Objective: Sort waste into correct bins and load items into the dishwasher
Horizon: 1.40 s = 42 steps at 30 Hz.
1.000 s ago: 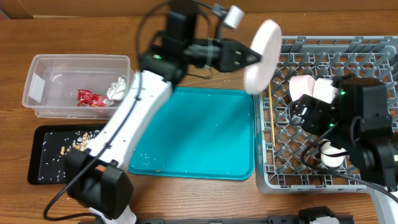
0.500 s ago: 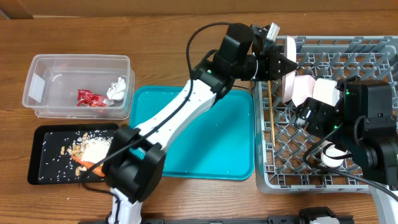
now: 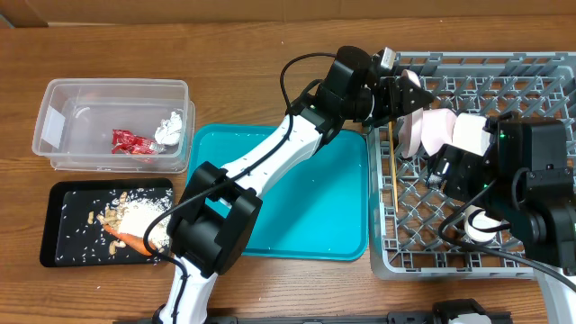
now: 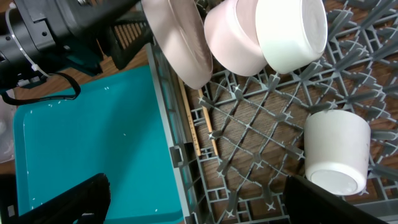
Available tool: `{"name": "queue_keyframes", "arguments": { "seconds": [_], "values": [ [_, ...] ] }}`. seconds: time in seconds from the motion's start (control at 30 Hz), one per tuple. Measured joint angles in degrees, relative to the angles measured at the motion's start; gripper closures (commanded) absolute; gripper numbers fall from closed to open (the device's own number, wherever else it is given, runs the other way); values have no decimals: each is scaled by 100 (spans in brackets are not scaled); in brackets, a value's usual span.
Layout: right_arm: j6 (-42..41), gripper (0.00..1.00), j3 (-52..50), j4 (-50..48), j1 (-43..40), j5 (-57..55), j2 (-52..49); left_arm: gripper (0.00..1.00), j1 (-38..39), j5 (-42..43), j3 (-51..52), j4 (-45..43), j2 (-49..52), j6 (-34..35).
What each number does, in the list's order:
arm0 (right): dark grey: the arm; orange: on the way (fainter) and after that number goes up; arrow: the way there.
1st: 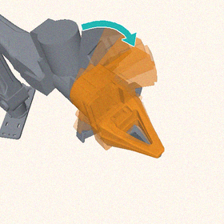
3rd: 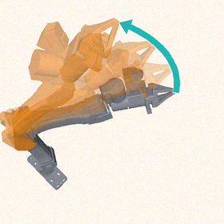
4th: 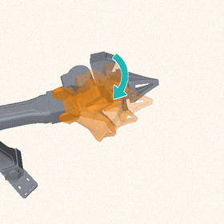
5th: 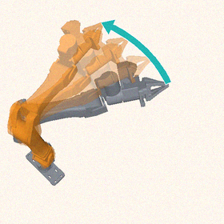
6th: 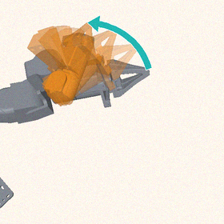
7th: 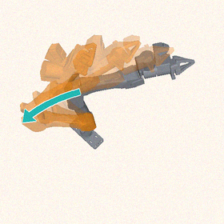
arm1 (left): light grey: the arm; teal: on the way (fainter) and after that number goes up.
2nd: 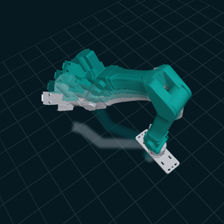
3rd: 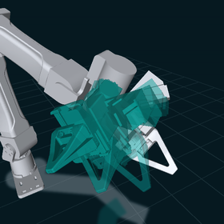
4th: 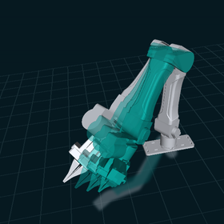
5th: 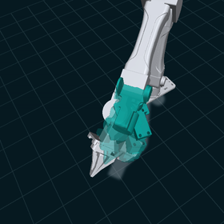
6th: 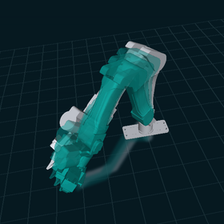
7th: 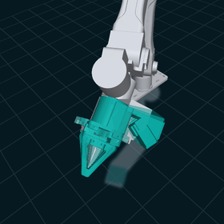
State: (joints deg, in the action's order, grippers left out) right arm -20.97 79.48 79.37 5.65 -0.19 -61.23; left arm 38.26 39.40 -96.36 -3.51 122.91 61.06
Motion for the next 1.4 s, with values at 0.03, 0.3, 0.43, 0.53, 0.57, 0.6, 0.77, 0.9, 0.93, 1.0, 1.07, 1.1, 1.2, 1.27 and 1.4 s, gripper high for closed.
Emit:
{"name": "queue_keyframes", "arguments": {
  "seconds": [0.03,0.3,0.43,0.53,0.57,0.6,0.77,0.9,0.93,1.0,1.07,1.1,1.2,1.27,1.4],
  "values": [
    [2,8,0,0,0,0,0,0,0,15,0,4,0,35],
    [2,7,0,0,2,0,0,0,-87,396,0,339,0,52],
    [2,7,0,0,0,4,0,0,-260,326,0,1191,-24,-90],
    [28,7,0,-24,0,72,26,0,-483,57,13,1862,-210,-409],
    [79,7,0,-76,2,168,57,0,-570,-50,22,2098,-339,-520],
    [129,7,0,-116,0,282,85,0,-662,-166,24,2345,-494,-647],
    [334,7,2,-450,0,1211,293,0,-1235,-671,20,3753,-1637,-1438],
    [415,0,2,-570,24,1873,319,0,-1729,-1331,4,5342,-2662,-2291],
    [433,0,2,-610,52,1954,313,0,-1801,-1580,4,5731,-2907,-2498],
    [514,0,2,-721,170,2052,310,0,-1823,-2094,4,6288,-3338,-2844],
    [540,0,2,-887,345,2072,310,0,-1746,-2693,4,6787,-3773,-3121],
    [557,0,2,-960,439,2048,310,0,-1694,-3018,4,7001,-3989,-3213],
    [584,0,2,-1115,758,1853,310,0,-1574,-3873,4,7523,-4616,-3421],
    [597,0,2,-1121,874,1749,310,0,-1572,-4240,4,7766,-4970,-3486],
    [601,0,2,-1121,911,1609,310,0,-1572,-4658,4,7853,-5423,-3578]
  ]
}}
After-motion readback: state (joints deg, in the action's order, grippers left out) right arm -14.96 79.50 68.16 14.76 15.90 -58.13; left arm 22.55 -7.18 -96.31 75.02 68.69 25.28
